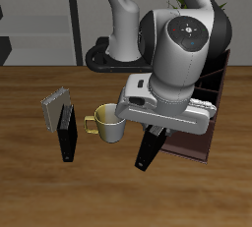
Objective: Place the left black book into the left desk caddy's left compartment
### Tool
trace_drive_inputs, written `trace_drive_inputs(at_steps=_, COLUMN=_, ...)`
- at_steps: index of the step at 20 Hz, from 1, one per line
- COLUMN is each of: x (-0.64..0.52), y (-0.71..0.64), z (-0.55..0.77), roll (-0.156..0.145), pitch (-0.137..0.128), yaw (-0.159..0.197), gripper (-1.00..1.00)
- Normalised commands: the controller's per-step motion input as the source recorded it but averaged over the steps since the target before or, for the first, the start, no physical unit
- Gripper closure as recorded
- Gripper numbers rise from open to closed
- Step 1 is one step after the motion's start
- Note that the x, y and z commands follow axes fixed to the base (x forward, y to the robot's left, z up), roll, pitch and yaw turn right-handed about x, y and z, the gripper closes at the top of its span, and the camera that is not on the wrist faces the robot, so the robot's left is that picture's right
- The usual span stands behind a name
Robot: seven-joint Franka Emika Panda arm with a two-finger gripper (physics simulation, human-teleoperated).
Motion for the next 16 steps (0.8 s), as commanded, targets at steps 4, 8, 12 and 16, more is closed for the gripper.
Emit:
trace_drive_inputs(at_steps=4, x=-0.33, y=-0.11, z=0.47, roll=-0.023, pitch=-0.017, yaw=-0.001, gripper=1.00)
trace_drive_inputs(at_steps=8, x=-0.55, y=0.01, z=0.59, roll=-0.009, pitch=-0.029, yaw=0.020, gripper=1.00)
trace_drive_inputs(at_steps=12, x=-0.56, y=-0.02, z=0.59, roll=-0.021, pitch=-0.047, yaw=0.016, gripper=1.00)
trace_drive_inputs(at_steps=16, x=-0.71, y=0.07, z=0.50, roll=-0.030, pitch=-0.055, yaw=0.031, gripper=1.00)
